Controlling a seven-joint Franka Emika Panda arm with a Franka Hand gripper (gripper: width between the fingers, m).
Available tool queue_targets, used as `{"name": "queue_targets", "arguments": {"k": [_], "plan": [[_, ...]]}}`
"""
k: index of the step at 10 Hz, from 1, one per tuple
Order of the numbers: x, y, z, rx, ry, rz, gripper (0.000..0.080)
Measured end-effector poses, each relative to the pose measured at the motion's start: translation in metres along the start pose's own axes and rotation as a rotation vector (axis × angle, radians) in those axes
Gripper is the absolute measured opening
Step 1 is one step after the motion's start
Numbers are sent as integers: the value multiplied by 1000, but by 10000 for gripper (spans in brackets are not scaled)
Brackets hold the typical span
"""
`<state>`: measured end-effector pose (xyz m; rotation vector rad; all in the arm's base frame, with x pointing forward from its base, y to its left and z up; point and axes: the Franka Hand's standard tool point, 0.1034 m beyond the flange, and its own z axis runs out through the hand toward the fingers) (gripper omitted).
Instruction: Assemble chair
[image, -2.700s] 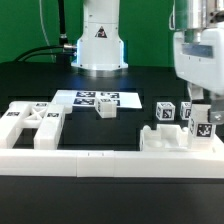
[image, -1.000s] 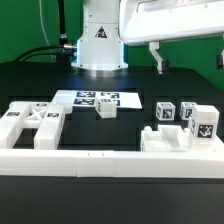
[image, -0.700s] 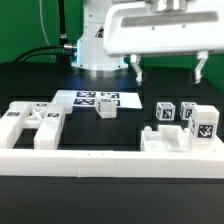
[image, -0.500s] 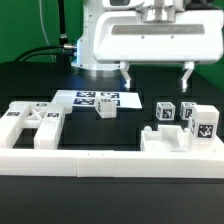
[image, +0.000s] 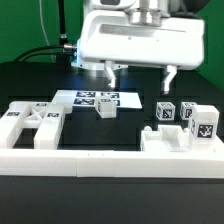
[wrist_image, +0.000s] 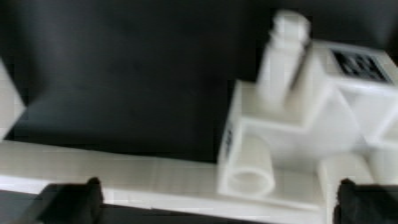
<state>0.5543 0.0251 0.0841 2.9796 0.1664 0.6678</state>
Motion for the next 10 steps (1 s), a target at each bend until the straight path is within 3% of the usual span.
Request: {"name": "queue_targets", "arguments": {"k": [2,5,6,8,10], "plan": [[-16,10,2,-6,-10,-154,649],[-20,5,4,13,-54,-131,649],[-25,-6,7,61,-160,-146,649],[-19,-7,8,110,-285,-227,649],[-18,-16,8,133,-385,-205,649]]}}
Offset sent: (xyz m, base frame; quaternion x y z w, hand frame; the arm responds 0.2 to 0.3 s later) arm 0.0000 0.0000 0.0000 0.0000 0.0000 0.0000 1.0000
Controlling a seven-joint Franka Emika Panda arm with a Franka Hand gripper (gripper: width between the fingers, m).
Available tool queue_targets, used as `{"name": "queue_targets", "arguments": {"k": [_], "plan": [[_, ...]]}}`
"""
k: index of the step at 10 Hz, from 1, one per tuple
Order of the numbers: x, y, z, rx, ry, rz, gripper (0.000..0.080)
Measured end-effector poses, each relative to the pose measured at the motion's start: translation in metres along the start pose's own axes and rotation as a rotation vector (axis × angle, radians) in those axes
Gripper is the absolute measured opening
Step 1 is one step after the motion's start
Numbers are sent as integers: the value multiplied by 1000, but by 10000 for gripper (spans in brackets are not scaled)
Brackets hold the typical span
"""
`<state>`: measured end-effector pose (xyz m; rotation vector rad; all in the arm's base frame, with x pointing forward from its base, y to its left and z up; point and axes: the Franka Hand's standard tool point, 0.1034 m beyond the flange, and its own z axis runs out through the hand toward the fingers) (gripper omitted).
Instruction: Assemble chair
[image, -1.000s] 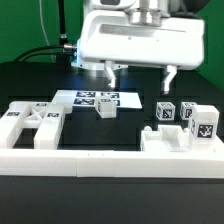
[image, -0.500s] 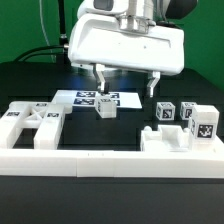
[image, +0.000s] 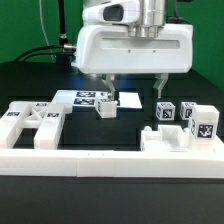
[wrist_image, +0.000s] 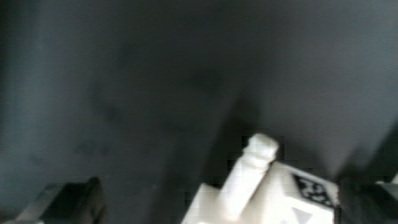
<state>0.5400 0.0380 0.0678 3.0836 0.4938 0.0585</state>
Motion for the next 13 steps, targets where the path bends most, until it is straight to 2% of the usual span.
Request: {"name": "queue_targets", "arguments": {"k": [2,3,4,6,8,10,11,13], "plan": [[-5,-7,1,35,-147,7,649],[-5,-8,3,40,-178,-1,649],[-14,-13,5,48,-267,-10,649],[-13,-15,8,56,-329,-1,649],[-13,-13,8,55,-321,-6,649],[-33,10,7,59,-315,-20,649],[-41,11,10,60,-318,-12,649],[-40,9,10,65,-338,-7,649]]}}
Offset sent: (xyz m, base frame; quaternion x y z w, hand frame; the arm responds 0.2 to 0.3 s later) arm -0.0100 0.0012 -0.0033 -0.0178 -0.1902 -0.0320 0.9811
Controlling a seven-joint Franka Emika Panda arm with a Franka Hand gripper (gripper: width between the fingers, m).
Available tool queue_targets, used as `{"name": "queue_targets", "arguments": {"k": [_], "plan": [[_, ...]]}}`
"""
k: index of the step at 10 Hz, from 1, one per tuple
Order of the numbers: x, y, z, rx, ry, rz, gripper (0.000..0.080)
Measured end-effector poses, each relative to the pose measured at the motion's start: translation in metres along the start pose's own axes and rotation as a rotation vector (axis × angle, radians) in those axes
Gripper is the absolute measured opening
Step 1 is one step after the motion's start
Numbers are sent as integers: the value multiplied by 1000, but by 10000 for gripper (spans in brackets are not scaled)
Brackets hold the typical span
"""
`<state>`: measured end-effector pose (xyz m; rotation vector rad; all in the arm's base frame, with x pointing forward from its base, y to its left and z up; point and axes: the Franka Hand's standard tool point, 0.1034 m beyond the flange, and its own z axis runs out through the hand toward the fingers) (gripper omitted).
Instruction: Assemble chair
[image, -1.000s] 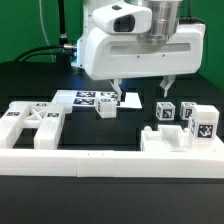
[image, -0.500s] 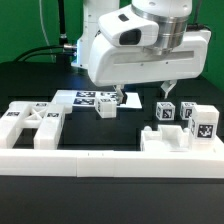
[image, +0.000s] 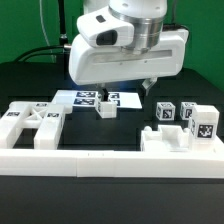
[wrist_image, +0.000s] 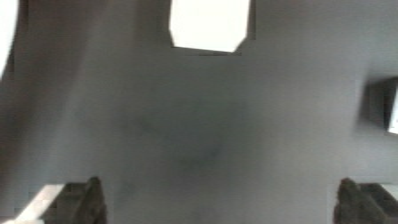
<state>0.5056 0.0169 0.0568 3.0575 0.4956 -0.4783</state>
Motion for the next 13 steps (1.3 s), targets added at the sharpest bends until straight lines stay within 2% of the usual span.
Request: {"name": "queue_targets", "arguments": {"k": [1,2,3,4,5,6,7,8,9,10,11,12,13], "plan": [[-2,0,1,3,-15,4,649],[-9,-4,3,22,-112,14,649],[-8,-3,4,28,-177,11,649],[-15,3,6,30,-234,20,649],[-26,11,6,-3,-323,-6,649],[-28,11,9,-19,-360,1,649],[-39,12,11,-41,-447,11,649],[-43,13,15,-38,-496,15,649],[-51,10,15,-26,-613,24,649],[-47,11,18,-25,-669,29,649],[-44,12,21,-22,-675,34,649],[-47,12,27,-2,-679,72,649],[-48,11,32,-1,-687,110,649]]}}
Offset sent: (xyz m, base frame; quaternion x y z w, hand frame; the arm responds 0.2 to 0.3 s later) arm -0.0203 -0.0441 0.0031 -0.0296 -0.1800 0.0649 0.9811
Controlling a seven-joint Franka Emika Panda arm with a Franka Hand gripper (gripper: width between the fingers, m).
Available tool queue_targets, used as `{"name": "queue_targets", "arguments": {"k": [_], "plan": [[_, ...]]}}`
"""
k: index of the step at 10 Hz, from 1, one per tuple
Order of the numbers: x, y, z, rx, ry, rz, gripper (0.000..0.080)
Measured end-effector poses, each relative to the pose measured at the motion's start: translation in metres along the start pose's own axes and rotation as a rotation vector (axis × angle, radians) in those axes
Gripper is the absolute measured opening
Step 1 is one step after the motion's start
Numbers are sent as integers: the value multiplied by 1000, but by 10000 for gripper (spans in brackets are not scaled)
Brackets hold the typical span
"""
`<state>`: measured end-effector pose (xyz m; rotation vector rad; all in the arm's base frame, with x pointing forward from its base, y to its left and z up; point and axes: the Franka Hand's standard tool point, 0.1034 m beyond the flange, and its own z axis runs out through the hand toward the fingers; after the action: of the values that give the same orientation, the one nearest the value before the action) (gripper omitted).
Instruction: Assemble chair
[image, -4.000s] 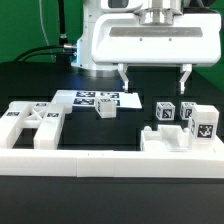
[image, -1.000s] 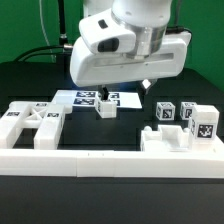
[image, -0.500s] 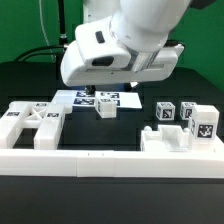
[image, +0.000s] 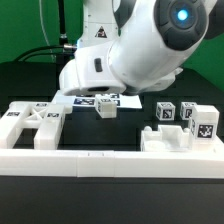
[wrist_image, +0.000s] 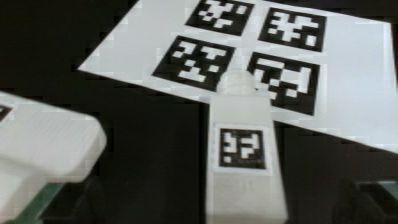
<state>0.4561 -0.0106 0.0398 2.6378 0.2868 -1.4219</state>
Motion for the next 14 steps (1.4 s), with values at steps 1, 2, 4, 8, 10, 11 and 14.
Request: {"name": "queue_targets", "arguments": {"k": [1,2,4,8,10,11,14], "plan": [[2,-2,3,-1,-5,11,649],[4,-3,9,-1,-5,23,649],[7,-3,21,-1,-23,38,649],[15,-6,30,-7,-11,48,649],[17,-13,30,-10,-8,52,392],[17,-13,30,-12,-9,51,392],[18,-15,29,-13,-7,49,285]]}}
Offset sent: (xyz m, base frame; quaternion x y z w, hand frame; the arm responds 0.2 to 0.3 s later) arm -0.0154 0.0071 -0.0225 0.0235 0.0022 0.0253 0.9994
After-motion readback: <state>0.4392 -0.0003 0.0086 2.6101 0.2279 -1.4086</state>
